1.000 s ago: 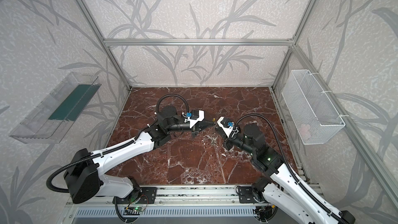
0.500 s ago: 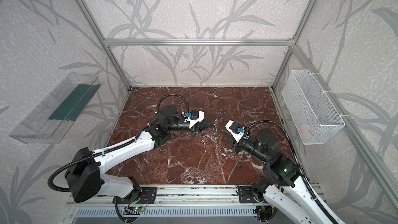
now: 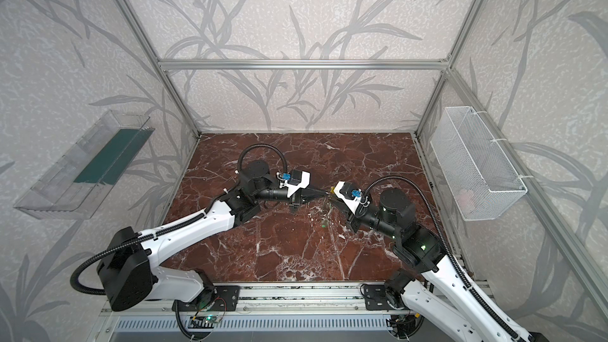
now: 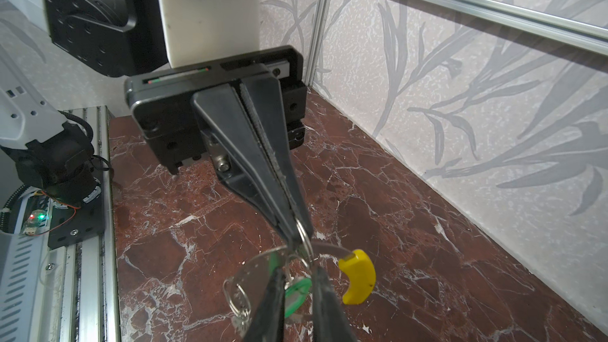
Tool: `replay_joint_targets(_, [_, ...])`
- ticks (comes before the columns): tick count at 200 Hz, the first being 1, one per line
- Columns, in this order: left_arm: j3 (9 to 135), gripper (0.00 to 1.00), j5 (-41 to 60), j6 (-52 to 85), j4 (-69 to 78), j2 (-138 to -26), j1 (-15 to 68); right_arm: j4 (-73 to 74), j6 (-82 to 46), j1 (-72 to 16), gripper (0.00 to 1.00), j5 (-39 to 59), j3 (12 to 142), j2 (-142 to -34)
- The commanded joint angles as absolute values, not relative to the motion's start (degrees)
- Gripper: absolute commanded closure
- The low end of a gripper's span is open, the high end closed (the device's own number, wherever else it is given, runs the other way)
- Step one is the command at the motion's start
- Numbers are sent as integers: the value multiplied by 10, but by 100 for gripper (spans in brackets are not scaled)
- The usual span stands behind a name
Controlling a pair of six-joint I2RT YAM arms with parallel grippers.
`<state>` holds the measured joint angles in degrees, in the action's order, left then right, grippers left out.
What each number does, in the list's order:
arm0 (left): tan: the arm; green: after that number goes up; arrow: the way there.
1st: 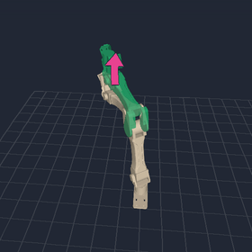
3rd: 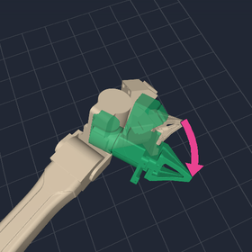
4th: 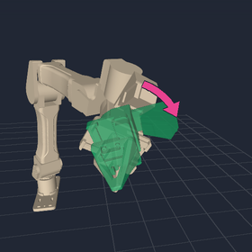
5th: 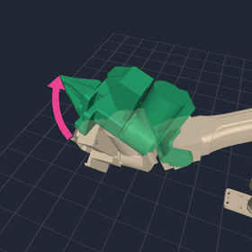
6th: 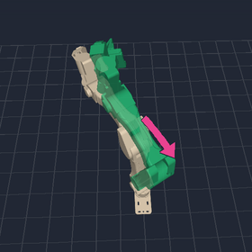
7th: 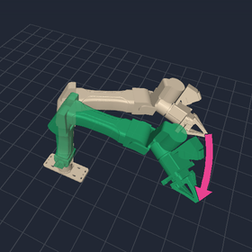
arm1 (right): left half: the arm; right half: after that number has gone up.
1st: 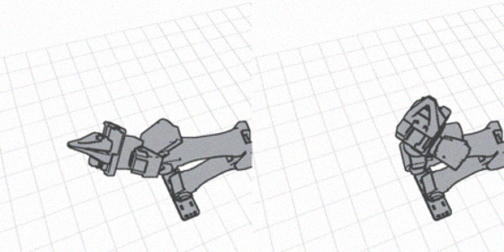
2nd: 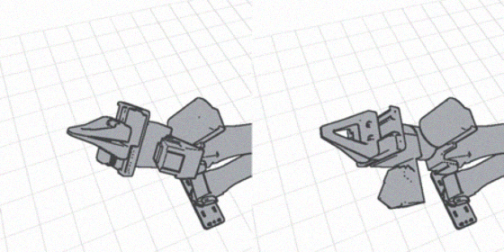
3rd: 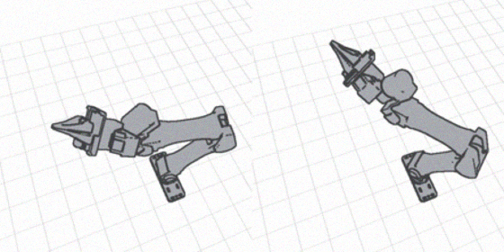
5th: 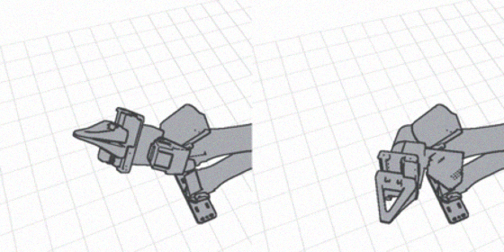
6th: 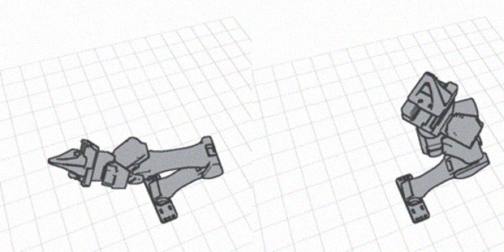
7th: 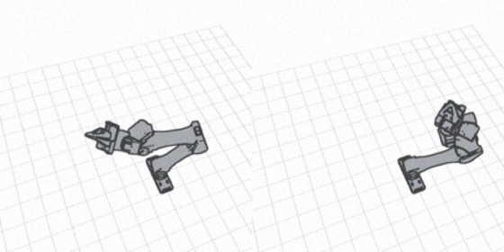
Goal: Put the keys on the keyring
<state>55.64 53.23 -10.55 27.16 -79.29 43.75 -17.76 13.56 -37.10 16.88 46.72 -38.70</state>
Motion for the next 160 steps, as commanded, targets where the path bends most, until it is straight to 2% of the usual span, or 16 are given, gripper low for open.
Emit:
replay_joint_targets(1, [558,100,555,-107,273,-774,436,-157,134,-370,82,176,472,-384])
replay_joint_targets(77, [559,100,568,-107,273,-773,437,-147,130,-369,86,191,466,-388])
replay_joint_targets(120, [560,100,569,-105,275,-773,438,-142,130,-368,93,207,467,-396])
replay_joint_targets(147, [561,100,569,-102,278,-773,438,-149,133,-369,94,212,468,-399])
replay_joint_targets(160, [562,100,570,-103,275,-773,438,-151,136,-368,98,213,468,-399])
